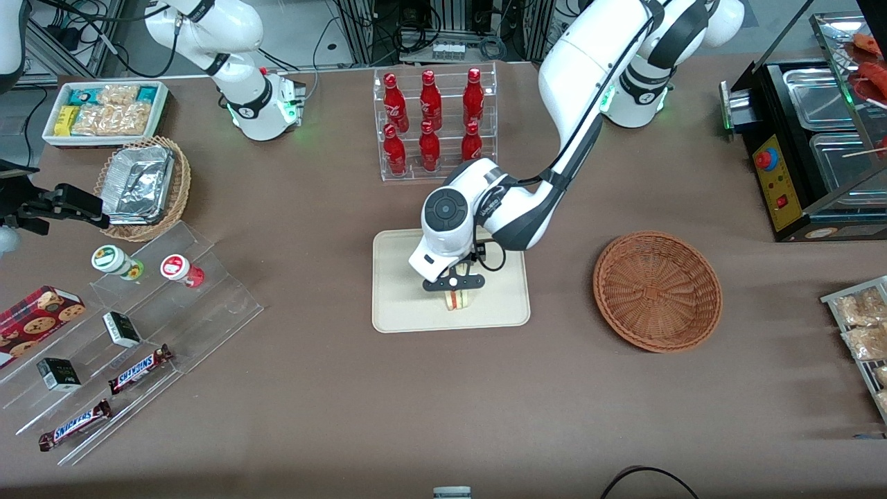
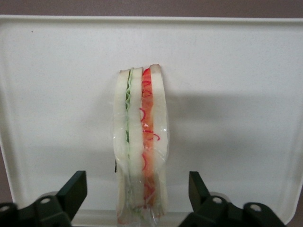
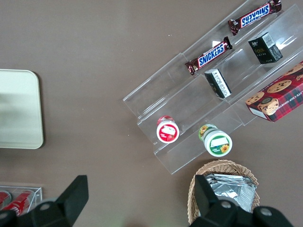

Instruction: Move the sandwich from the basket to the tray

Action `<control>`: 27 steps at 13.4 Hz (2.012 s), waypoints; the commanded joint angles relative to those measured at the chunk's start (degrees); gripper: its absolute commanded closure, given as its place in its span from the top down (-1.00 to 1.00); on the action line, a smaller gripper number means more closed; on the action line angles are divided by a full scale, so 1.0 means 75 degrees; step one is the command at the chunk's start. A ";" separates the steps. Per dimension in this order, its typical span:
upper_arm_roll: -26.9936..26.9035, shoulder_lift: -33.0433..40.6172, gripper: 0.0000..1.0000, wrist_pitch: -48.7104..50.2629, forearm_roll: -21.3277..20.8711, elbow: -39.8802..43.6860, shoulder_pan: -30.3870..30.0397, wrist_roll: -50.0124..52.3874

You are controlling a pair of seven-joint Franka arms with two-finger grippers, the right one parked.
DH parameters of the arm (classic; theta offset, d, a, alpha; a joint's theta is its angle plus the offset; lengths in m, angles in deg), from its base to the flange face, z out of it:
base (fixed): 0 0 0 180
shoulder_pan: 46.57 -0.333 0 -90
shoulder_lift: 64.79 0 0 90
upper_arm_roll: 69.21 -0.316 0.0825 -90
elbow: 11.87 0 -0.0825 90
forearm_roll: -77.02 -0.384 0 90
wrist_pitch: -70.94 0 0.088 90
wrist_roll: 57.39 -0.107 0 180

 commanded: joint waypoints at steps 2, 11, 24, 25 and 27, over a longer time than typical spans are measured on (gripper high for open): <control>-0.0091 0.0402 1.00 0.0393 -0.0126 0.0181 0.0032 0.0052; -0.0114 0.2123 1.00 0.1250 -0.0126 -0.0719 -0.0869 -0.1695; -0.0102 0.5065 1.00 0.1086 0.0355 -0.3708 -0.3728 -0.4881; -0.0102 0.5276 1.00 0.1133 0.0355 -0.3849 -0.3893 -0.5114; -0.0114 0.5663 1.00 0.1378 0.0401 -0.4026 -0.4116 -0.5350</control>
